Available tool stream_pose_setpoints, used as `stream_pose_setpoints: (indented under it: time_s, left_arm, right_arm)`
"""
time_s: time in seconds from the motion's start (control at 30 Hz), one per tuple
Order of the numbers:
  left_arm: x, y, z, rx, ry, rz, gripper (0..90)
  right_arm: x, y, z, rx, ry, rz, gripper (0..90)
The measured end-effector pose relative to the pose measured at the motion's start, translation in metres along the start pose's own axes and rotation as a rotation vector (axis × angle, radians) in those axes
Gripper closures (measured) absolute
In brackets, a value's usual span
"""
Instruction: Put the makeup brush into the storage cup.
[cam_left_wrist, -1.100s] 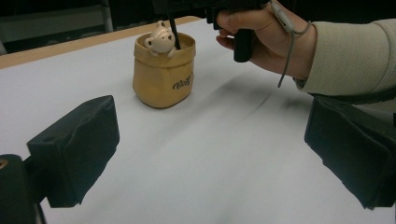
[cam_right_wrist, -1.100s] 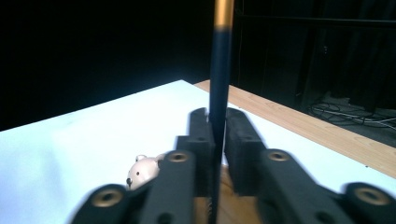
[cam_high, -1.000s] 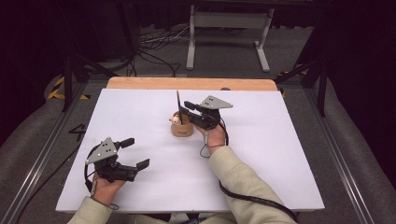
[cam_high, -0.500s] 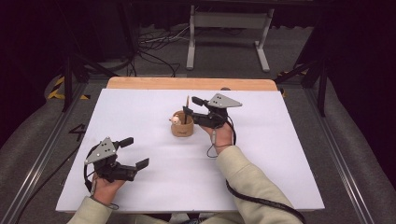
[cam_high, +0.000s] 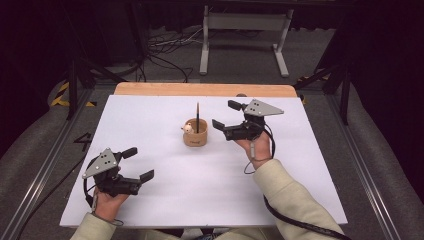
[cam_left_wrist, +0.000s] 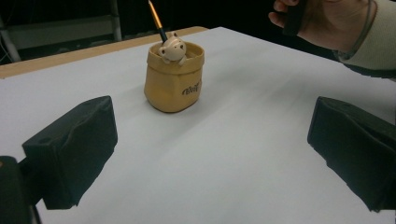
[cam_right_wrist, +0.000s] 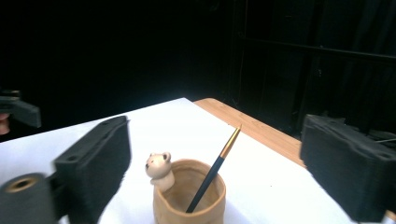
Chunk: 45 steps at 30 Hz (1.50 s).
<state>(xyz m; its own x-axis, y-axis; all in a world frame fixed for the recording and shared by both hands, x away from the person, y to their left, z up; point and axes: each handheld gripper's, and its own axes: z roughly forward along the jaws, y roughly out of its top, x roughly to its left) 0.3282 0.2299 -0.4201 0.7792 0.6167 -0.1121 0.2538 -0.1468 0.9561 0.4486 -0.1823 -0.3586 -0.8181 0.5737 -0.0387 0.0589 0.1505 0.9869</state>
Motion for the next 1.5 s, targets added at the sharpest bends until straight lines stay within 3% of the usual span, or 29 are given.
stream_pose_setpoints:
  time_s: [0.17,0.47,0.57,0.8,1.13,1.5]
  left_arm:
    - [0.001,-0.002,-0.004,-0.009,0.009,-0.01,1.6]
    - [0.001,-0.005,-0.012,-0.018,0.028,-0.008,0.8]
    - [0.002,-0.006,-0.016,-0.02,0.035,0.004,0.5]
    - [0.004,-0.009,-0.02,-0.038,0.031,-0.014,0.5]
    - [0.001,-0.012,-0.025,-0.046,0.022,-0.007,0.2]
    - [0.004,-0.016,-0.026,-0.047,0.023,-0.021,0.2]
  right_arm:
    - [-0.003,0.002,-0.027,0.021,-0.007,-0.041,2.2]
    - [-0.014,-0.01,-0.074,0.019,-0.058,-0.014,0.2]
    - [-0.013,-0.014,-0.085,0.024,-0.054,-0.016,0.0]
    - [-0.008,-0.024,-0.11,0.028,-0.059,-0.026,0.0]
    - [-0.004,-0.04,-0.139,0.035,-0.071,-0.041,0.0]
    - [0.003,-0.066,-0.154,0.011,-0.101,-0.059,0.0]
